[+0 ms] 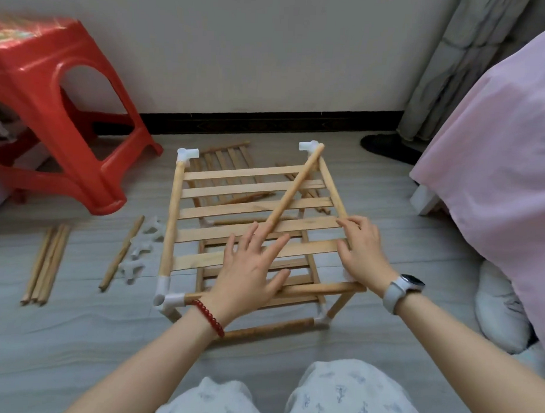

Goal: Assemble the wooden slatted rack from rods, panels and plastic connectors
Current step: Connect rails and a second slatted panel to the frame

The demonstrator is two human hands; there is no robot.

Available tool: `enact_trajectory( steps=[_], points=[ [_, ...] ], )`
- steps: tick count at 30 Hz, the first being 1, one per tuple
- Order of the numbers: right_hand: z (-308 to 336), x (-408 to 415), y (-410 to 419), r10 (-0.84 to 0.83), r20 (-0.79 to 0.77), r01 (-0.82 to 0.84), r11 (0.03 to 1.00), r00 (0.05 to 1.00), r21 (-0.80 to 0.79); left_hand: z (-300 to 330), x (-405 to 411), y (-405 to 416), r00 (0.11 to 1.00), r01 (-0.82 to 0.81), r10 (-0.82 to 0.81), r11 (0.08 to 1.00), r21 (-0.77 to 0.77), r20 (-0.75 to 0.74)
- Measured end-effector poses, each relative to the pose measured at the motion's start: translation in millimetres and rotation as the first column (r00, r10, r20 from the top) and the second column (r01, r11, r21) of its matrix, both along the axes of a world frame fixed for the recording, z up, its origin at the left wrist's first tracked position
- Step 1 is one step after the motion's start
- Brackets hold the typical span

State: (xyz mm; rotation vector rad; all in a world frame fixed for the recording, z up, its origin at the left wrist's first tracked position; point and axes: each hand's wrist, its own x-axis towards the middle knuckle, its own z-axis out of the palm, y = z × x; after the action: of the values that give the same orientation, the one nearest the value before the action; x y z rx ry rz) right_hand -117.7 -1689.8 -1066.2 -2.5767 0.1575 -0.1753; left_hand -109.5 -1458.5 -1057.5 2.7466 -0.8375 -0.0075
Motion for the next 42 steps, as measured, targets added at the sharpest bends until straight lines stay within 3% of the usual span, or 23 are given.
enact_trajectory(
  steps=[3, 6, 10, 15, 19, 22, 27, 35, 40, 42],
  points=[
    [-10.1, -10.7, -7.1, -0.123, -0.094, 0.137, 0.977, 0.988, 0.166, 0.2, 8.0, -18.2, 0.999, 0.03, -0.033, 0.996, 0.084, 0.027],
    [-11.8, -15.8, -14.3, -0.238, -0.253, 0.293, 0.933, 0.938, 0.209, 2.3, 11.6, -30.5, 0.984, 0.15, -0.16, 0.98, 0.128, 0.077],
    [-6.8, -15.3, -14.6, -0.182, -0.368, 0.319, 0.879, 0.912, 0.356, 0.9, 9.0, -57.8, 0.942, 0.296, -0.317, 0.939, 0.173, 0.112],
    [-10.7, -20.1, -7.1, -0.195, -0.398, 0.424, 0.638, 0.897, 0.643, -11.1, 31.6, -85.6, 0.972, 0.219, -0.229, 0.96, 0.174, 0.043],
    [-11.4, -20.5, -8.6, -0.202, -0.385, 0.398, 0.737, 0.901, 0.545, -19.6, 54.8, -94.5, 0.972, 0.213, -0.235, 0.915, 0.342, 0.023],
    [-10.8, -17.3, -9.8, -0.167, -0.387, 0.344, 0.824, 0.907, 0.45, -24.2, 56.7, -106.2, 0.959, 0.238, -0.275, 0.914, 0.328, 0.071],
    [-14.1, -15.5, -10.6, -0.188, -0.368, 0.318, 0.887, 0.911, 0.334, -28.1, 55.1, -123.2, 0.97, 0.19, -0.226, 0.933, 0.307, 0.086],
    [-9.1, -16.7, -8.2, -0.175, -0.335, 0.275, 0.919, 0.926, 0.281, -25.2, 55.7, -124.4, 0.976, 0.154, -0.195, 0.933, 0.324, 0.099],
    [2.3, -20.5, -12.3, -0.037, -0.353, 0.211, 0.858, 0.935, 0.468, -25.5, 55.7, -124.7, 0.98, 0.139, -0.177, 0.937, 0.321, 0.094],
    [4.6, -20.4, -11.6, -0.025, -0.362, 0.204, 0.861, 0.932, 0.465, -26.3, 57.2, -123.8, 0.979, 0.139, -0.177, 0.94, 0.311, 0.097]
  ],
)
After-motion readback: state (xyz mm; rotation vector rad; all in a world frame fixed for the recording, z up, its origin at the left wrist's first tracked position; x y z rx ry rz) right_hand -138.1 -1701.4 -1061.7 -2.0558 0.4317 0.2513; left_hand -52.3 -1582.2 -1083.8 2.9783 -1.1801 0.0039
